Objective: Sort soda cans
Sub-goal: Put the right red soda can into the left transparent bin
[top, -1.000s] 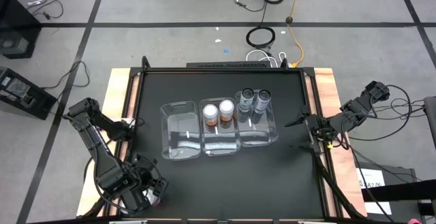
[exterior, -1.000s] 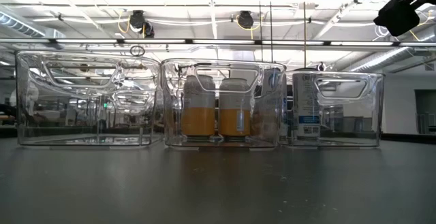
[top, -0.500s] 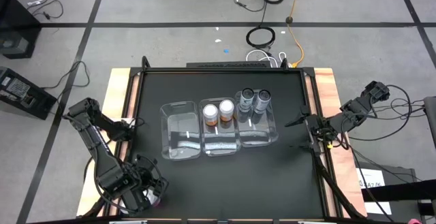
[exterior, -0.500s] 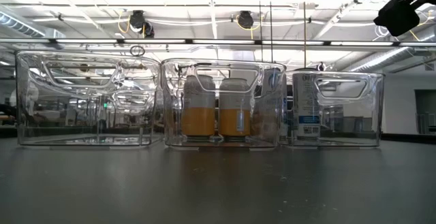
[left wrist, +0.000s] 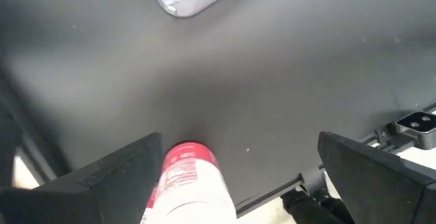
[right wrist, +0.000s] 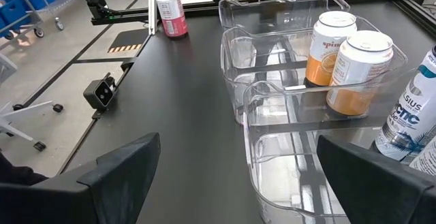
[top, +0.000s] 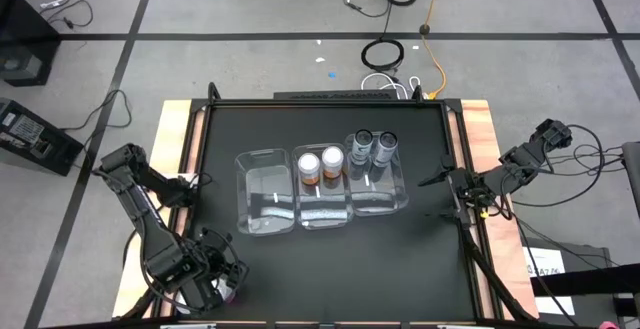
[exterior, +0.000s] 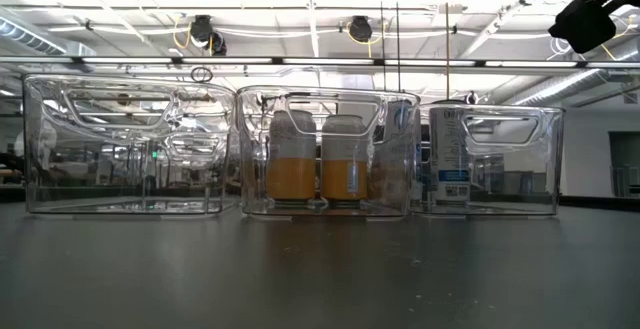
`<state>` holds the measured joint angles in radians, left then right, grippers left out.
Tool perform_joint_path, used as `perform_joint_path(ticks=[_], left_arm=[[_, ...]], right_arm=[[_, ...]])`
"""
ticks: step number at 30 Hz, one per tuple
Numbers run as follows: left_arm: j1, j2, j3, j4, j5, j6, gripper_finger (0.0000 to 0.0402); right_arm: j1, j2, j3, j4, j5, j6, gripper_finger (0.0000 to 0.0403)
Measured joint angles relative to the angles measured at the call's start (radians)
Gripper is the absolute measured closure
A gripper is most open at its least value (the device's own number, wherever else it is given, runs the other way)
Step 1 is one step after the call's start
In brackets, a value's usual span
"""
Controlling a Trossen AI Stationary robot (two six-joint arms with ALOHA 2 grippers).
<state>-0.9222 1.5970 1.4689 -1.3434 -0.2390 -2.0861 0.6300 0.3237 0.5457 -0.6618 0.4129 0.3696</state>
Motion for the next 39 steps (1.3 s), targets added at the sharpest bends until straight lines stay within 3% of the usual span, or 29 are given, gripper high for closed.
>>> perform_joint_path(ticks=[6, 12, 39], left_arm=[[0.0, 0.0, -0.09, 0.146, 0.007, 0.0, 0.0002], [-0.01, 0.001, -0.171, 0.233, 0.125, -0.003, 0.0002], [-0.104, 0.045, -0.175, 0.281, 0.164, -0.003, 0.0002]], right_arm=[[0.0, 0.0, 0.0, 0.0, 0.0, 0.0, 0.0014], [0.0, 0.0, 0.0, 0.001, 0.0, 0.0, 0.0014], [0.0, 0.0, 0.0, 0.001, 0.0, 0.0, 0.0014]])
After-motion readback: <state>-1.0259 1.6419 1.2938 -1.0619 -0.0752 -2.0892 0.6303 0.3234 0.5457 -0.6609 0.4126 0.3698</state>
